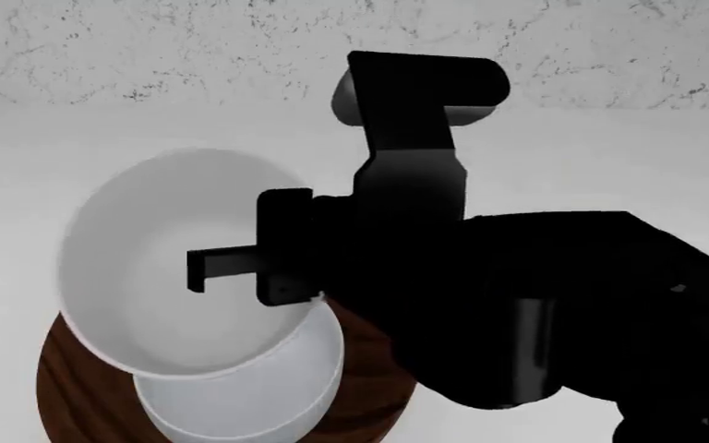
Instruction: Stack the bowls from largest to smallest.
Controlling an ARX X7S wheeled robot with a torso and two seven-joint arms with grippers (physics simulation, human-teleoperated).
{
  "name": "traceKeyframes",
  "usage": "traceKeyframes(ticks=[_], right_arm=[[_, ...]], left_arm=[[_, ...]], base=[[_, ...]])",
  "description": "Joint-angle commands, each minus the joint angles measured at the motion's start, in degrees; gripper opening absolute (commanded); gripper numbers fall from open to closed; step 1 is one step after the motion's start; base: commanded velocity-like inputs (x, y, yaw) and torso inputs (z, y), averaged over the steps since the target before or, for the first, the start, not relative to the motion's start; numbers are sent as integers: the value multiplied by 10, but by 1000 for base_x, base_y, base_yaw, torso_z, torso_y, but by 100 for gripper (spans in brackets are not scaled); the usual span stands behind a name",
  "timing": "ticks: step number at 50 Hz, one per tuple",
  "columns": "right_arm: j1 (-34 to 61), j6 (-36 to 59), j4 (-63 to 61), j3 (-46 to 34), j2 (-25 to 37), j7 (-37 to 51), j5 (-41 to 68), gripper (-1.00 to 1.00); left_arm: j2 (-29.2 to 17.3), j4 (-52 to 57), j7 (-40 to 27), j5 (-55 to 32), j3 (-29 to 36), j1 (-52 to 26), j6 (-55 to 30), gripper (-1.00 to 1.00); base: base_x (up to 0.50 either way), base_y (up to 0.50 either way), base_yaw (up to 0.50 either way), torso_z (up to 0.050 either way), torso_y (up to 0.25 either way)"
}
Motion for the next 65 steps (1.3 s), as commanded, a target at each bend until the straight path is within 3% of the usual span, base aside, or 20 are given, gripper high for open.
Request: traceKeyframes(ticks=[1,55,56,65], right_arm=[[-29,1,-13,12,1,-27,-32,-100],[-80,-25,-21,-35,8,-92,-124,-100],[-79,-24,-21,-36,8,-90,-122,100],[-67,-22,-20,-37,9,-81,-111,100]], left_arm=[[9,4,15,-1,-20,4,3,100],[-2,-4,8,-5,-8,13,23,100],[-2,-5,8,-5,-7,13,24,100],[-4,-5,6,-9,-10,13,24,100]], base=[[0,0,0,0,0],[0,0,0,0,0],[0,0,0,0,0],[0,0,0,0,0]])
